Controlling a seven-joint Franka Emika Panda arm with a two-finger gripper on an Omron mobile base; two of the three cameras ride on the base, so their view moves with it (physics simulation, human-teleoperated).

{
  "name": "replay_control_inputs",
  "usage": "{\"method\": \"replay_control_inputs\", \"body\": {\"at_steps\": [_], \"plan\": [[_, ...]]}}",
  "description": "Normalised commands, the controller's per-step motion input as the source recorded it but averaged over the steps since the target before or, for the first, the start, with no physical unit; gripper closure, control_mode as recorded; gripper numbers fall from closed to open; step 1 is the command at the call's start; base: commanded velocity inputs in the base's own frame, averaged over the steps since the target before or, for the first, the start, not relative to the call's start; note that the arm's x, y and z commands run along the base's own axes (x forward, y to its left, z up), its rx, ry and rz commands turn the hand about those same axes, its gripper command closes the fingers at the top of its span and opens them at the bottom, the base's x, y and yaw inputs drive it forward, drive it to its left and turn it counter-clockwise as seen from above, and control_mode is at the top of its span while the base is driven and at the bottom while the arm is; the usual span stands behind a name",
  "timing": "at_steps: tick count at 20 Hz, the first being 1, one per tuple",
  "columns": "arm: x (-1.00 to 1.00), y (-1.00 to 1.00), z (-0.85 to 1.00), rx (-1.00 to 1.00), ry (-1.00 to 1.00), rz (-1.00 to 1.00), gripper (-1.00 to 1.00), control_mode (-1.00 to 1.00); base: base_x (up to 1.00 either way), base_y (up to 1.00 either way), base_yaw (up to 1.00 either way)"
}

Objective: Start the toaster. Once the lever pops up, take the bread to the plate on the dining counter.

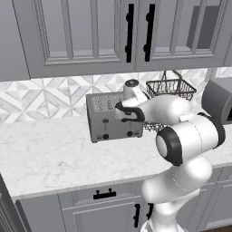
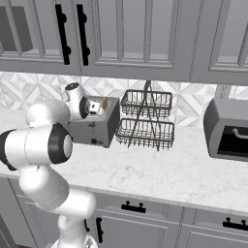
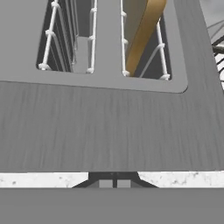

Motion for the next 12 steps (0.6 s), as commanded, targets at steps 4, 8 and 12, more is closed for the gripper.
{"method": "replay_control_inputs", "body": {"at_steps": [4,8,12], "plan": [[0.09,0.0,-0.85,-0.06,0.0,0.0,1.0,-1.0,0.0,0.0,0.0],[0.01,0.0,-0.98,-0.09,0.0,-0.01,1.0,-1.0,0.0,0.0,0.0],[0.0,-0.04,-1.0,-0.07,0.0,-0.06,1.0,-1.0,0.0,0.0,0.0]]}}
